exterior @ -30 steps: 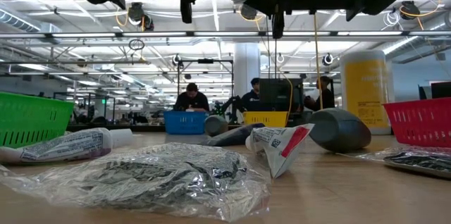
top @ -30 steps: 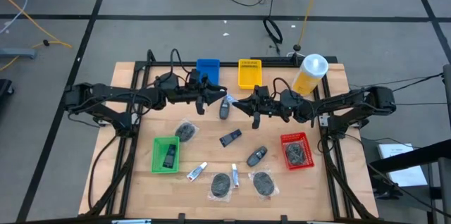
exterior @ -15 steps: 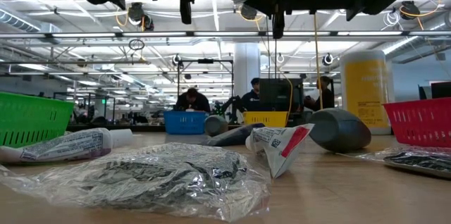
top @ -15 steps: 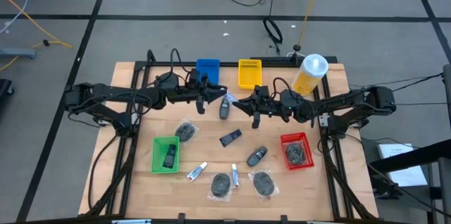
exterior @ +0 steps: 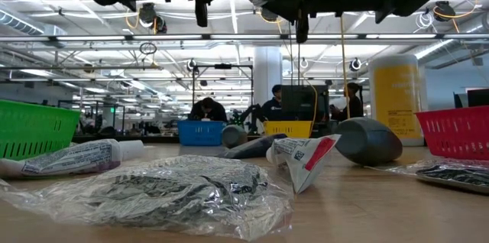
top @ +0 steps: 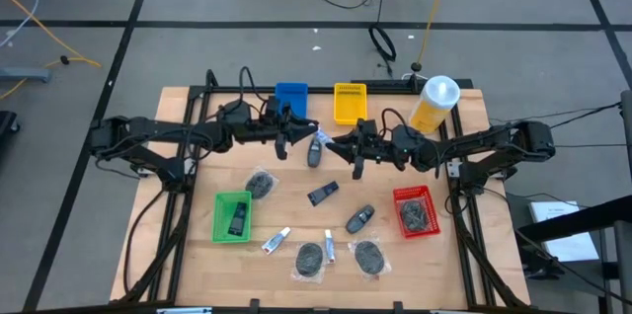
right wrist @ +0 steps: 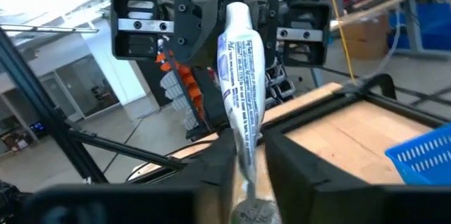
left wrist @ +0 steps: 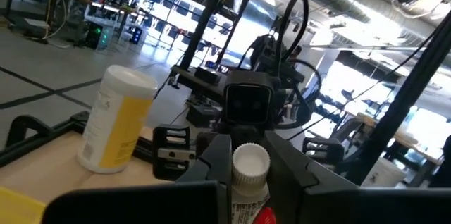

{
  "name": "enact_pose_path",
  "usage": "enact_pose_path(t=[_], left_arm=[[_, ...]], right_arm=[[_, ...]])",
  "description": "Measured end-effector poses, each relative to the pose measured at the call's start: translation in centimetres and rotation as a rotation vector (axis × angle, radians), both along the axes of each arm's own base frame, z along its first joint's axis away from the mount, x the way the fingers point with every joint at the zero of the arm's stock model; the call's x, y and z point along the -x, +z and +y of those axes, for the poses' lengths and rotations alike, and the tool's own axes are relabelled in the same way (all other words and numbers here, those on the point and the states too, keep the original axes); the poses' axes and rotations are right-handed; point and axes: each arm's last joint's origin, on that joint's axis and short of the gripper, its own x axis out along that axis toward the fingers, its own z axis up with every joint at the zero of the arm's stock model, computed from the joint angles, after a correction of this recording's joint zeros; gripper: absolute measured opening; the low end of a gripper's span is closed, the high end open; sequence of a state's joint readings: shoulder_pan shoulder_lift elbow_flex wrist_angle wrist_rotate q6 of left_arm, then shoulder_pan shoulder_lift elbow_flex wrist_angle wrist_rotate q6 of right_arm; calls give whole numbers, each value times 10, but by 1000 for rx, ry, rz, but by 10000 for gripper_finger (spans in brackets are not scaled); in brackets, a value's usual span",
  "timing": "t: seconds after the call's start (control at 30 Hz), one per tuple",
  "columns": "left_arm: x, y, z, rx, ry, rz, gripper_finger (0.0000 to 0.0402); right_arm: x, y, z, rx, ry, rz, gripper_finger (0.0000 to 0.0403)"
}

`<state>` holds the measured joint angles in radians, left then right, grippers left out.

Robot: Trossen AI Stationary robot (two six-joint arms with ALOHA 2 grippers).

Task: Pick & Place Travel size toiletries
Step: Put the white toothpaste into the blue basket

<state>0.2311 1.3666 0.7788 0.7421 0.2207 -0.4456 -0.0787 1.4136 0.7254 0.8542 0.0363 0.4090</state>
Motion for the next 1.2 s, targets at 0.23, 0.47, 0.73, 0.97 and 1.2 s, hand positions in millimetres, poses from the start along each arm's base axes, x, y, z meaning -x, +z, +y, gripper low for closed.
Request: enact_pose_path(t=[0.23,0.47,0.73,0.97,1.2], left_arm=[[12,-3,21,18,46,101,45],[34,-6,54,-46,178,233,44],[61,-35,103,77,388,470,58],[63,-59,125,136,480,551,44],[63,-76,137,185,552,604,71]], right_arm=[[1,-6,-10,-83,-47,54,183],[1,-7,-16,-85,-61,64,222],[1,-8,-13,-110,-49,65,215],[1,-8,-11,-110,-18,69,213],[1,-8,-11,-111,-18,74,212]])
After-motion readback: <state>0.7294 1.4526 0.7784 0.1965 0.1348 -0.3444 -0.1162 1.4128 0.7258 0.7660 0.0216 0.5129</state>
